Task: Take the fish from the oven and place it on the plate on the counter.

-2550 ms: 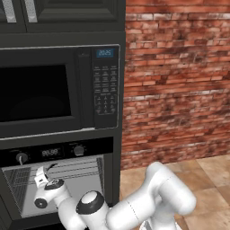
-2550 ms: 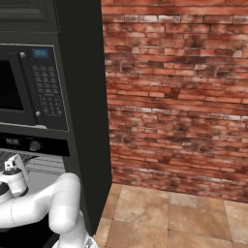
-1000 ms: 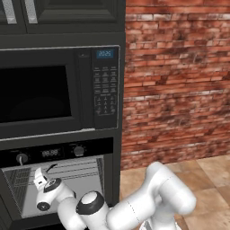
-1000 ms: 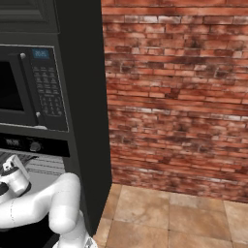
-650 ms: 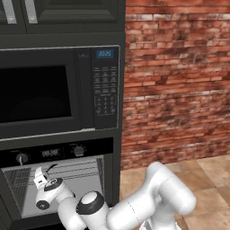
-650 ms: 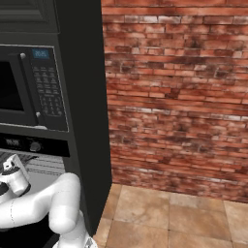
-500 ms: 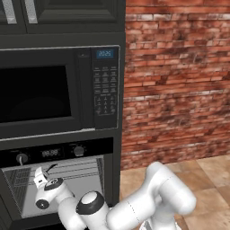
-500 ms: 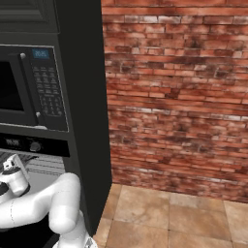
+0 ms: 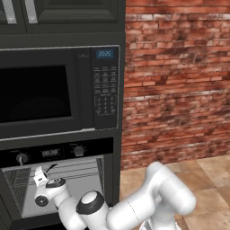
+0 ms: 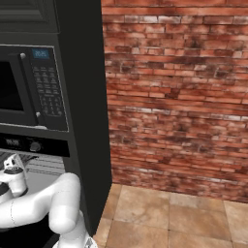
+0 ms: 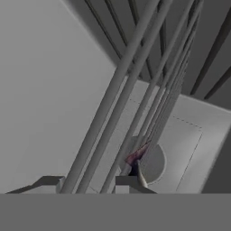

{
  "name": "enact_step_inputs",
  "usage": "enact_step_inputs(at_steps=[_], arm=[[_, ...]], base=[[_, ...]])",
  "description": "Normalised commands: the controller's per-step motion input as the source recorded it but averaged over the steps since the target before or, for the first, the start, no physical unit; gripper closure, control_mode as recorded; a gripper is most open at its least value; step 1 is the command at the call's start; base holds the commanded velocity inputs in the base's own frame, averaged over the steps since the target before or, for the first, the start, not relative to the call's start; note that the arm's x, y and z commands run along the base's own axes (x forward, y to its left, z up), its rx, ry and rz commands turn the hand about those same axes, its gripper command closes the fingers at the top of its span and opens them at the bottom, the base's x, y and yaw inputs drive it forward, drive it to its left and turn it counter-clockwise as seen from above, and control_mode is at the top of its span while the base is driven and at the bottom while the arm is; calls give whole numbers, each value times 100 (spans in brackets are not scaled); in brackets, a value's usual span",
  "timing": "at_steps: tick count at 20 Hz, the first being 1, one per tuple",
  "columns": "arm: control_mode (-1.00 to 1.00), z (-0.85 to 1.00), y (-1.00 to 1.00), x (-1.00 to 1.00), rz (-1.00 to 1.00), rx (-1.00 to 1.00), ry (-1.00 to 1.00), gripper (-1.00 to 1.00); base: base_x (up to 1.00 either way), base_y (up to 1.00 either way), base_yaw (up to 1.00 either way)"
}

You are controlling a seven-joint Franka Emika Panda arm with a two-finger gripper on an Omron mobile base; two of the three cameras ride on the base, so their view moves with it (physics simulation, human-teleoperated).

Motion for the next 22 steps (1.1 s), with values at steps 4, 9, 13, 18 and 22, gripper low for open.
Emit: enact_step_inputs(at_steps=[4, 9, 13, 18, 22], arm=[[-100, -25, 0, -31, 0, 0, 0, 100], [-100, -29, 0, -42, 0, 0, 1, 100], [-100, -28, 0, -39, 0, 0, 4, 100], [-100, -35, 0, -42, 0, 0, 11, 100], [-100, -41, 0, -39, 0, 0, 18, 100]], base=[[0, 0, 0], [0, 0, 0], [0, 0, 0], [0, 0, 0], [0, 0, 0]])
